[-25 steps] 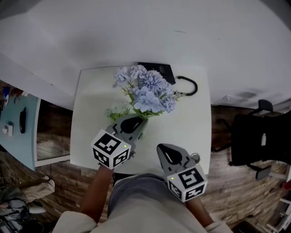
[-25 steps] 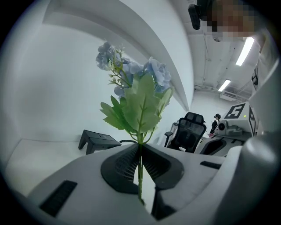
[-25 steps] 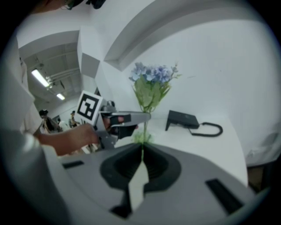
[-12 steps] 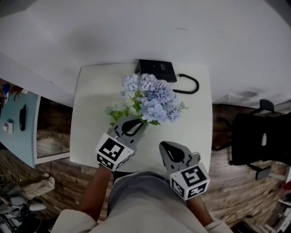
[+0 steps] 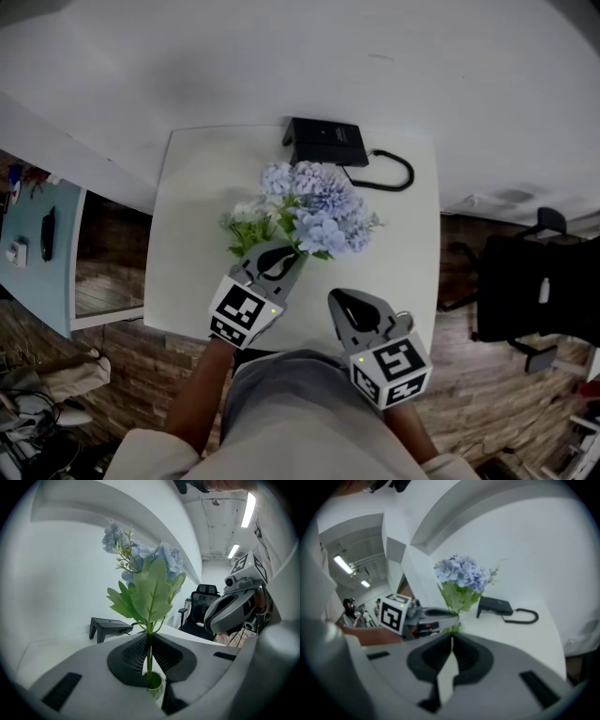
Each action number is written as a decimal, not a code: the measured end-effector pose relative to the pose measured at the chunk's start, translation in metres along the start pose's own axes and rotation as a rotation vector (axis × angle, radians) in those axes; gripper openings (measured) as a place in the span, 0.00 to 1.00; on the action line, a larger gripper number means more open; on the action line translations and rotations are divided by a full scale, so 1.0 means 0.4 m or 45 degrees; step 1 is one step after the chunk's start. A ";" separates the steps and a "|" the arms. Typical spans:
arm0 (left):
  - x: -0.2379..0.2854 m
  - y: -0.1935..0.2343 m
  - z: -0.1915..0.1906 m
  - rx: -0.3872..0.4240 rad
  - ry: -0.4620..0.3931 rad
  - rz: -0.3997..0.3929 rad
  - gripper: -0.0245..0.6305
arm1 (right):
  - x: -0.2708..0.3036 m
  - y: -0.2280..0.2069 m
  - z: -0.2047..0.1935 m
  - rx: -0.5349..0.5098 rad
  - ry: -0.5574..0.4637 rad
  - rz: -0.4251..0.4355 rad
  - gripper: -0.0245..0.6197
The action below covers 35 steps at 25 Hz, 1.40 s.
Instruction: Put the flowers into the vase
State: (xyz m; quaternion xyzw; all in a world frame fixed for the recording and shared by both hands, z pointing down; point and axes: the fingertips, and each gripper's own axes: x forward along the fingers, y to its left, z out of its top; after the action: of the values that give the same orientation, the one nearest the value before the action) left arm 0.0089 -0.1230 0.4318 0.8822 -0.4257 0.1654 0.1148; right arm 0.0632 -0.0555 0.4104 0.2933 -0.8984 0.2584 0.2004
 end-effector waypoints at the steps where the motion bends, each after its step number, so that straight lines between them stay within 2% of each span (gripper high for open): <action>1: -0.001 -0.003 -0.003 0.014 0.003 0.004 0.10 | -0.001 0.003 -0.002 0.000 -0.004 0.002 0.07; 14: -0.017 -0.001 -0.022 0.034 -0.037 0.080 0.11 | -0.007 0.004 -0.009 0.007 -0.011 0.007 0.07; 28: -0.023 -0.001 -0.076 0.015 0.063 0.118 0.15 | -0.007 0.014 -0.012 -0.006 -0.012 0.022 0.07; 35: -0.031 0.005 -0.109 -0.022 0.103 0.146 0.22 | -0.006 0.020 -0.014 -0.012 -0.011 0.037 0.07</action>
State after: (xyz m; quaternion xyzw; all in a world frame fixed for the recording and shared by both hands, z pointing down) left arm -0.0082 -0.1003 0.4672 0.8479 -0.4719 0.2036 0.1299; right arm 0.0613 -0.0458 0.4108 0.2802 -0.9046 0.2558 0.1942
